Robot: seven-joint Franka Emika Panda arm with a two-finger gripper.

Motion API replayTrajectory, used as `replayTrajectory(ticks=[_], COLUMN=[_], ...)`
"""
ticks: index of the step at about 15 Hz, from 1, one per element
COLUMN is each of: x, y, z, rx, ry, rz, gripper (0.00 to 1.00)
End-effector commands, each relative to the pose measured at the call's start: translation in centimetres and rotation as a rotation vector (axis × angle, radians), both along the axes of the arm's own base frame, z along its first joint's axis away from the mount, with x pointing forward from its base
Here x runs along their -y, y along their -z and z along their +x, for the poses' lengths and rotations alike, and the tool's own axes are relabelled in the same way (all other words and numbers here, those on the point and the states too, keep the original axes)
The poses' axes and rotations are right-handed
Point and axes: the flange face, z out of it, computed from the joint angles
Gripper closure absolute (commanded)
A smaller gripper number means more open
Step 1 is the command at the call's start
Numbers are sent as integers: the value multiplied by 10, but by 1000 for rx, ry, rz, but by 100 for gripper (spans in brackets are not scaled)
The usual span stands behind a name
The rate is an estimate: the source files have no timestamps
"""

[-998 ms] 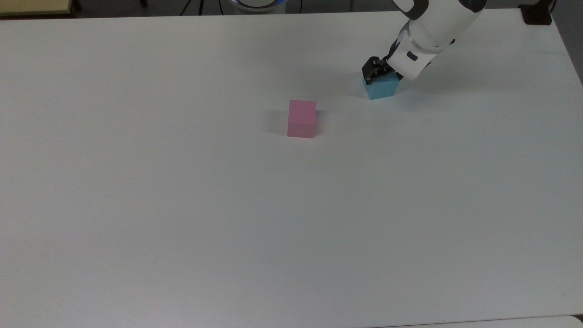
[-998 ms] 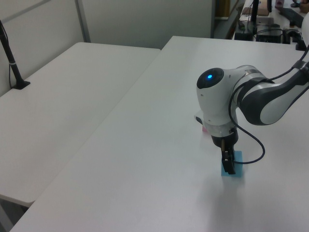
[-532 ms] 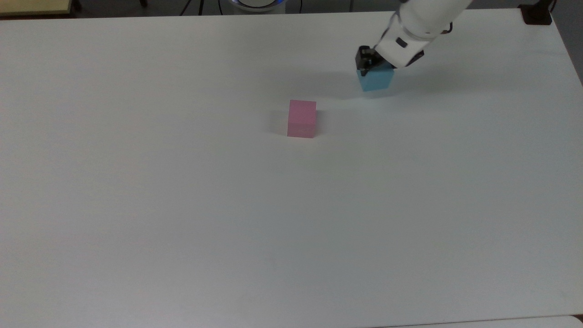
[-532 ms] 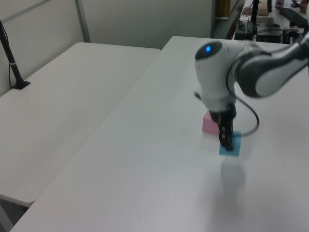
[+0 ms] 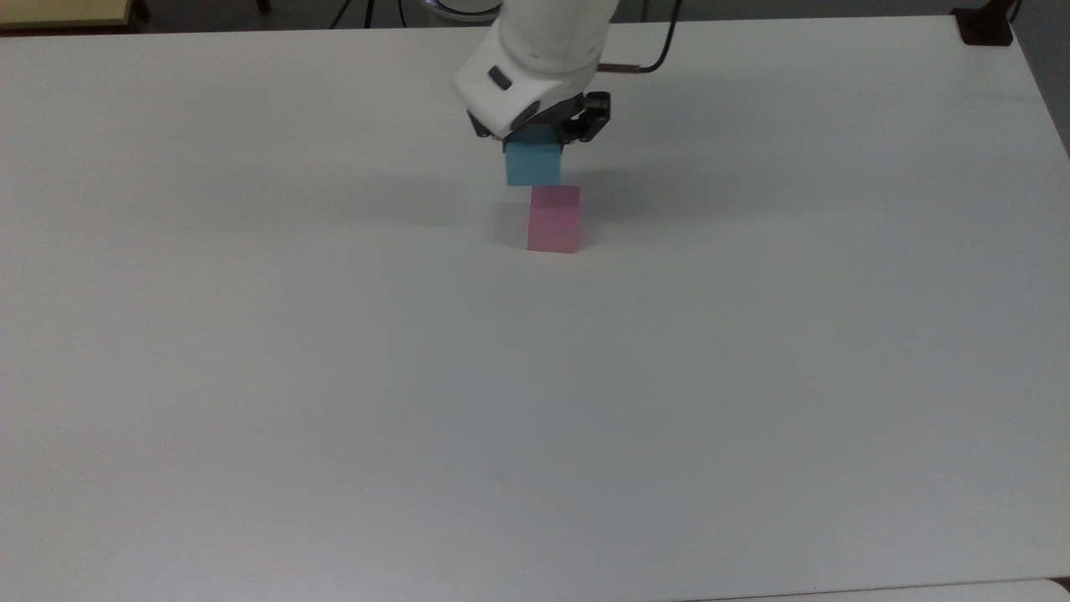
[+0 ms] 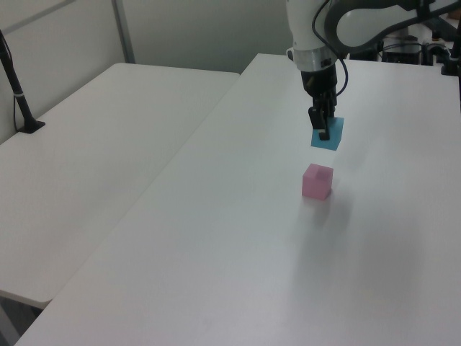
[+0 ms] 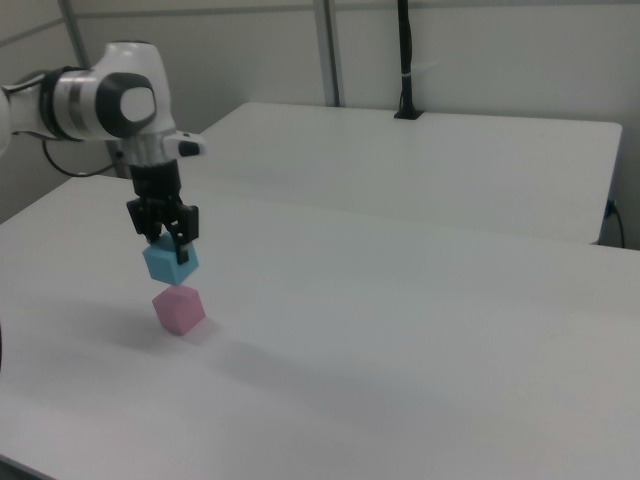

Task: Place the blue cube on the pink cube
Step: 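Lift the light-blue cube and carry it above the pink cube, then lower the light-blue cube onto the pink cube and open the gripper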

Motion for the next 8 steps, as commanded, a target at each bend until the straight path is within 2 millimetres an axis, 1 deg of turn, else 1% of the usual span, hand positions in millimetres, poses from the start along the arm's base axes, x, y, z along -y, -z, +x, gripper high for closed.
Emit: replayTrajectory(ticks=[1,3,6,8], x=[-10,-13,-17,-23], y=[36,39,42,56], z=[9,11,17,16], rx=[-26,-8,33,15], ry=[-24,-18,14,8], rz=[-3,1,9,3], gripper=[82,82,75,74])
